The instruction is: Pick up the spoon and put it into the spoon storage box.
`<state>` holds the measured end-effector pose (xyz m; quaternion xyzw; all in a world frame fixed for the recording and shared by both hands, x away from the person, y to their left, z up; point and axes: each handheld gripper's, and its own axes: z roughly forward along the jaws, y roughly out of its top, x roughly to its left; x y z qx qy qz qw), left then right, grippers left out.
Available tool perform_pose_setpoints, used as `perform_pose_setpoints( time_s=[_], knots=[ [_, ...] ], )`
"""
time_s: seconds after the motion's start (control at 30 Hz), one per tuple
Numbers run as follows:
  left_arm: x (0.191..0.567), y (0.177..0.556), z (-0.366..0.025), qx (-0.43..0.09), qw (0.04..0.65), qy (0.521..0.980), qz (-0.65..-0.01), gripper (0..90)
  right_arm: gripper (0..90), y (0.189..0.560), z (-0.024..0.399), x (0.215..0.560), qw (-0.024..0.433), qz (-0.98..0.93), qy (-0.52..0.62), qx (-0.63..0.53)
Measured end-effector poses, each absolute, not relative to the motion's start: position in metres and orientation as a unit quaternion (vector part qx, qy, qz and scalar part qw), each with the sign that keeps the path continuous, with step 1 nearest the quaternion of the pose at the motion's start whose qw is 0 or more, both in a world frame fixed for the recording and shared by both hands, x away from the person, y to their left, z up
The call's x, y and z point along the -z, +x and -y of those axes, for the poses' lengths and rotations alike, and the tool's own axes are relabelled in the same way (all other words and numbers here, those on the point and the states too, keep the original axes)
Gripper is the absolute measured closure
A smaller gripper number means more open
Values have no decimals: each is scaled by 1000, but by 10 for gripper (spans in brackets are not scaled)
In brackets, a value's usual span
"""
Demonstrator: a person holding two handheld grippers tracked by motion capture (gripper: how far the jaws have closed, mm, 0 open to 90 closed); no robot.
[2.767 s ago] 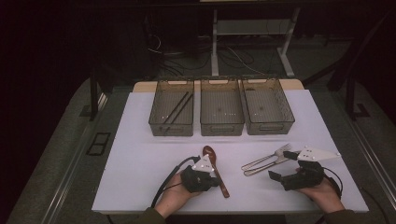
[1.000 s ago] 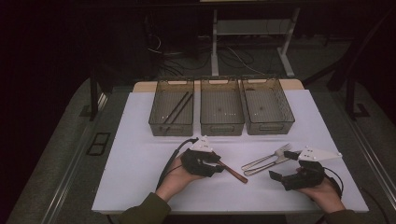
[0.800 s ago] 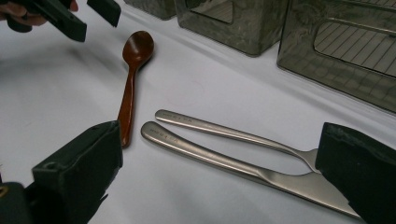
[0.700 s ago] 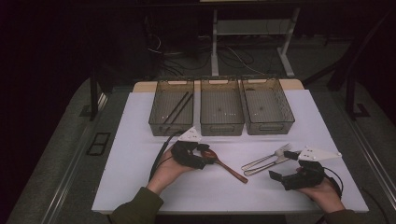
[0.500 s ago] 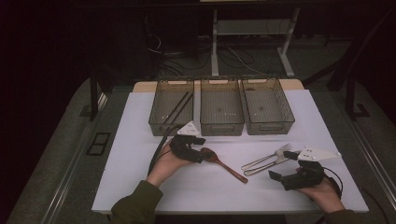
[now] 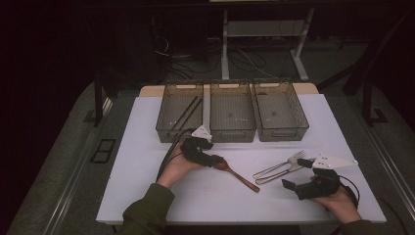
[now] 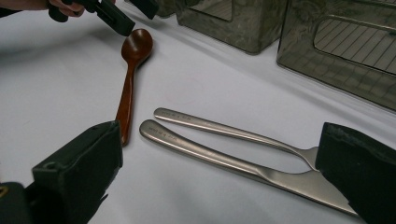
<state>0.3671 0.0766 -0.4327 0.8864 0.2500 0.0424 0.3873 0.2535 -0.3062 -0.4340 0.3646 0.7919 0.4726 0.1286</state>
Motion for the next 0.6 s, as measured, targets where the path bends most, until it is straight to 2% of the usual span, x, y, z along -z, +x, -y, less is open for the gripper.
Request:
perform_pose_setpoints(
  time_s=[0.6],
  knots=[
    [443,364,-69,-41,347,909,-225,323,3,254,306,434,129,-792,365,-473]
  ],
)
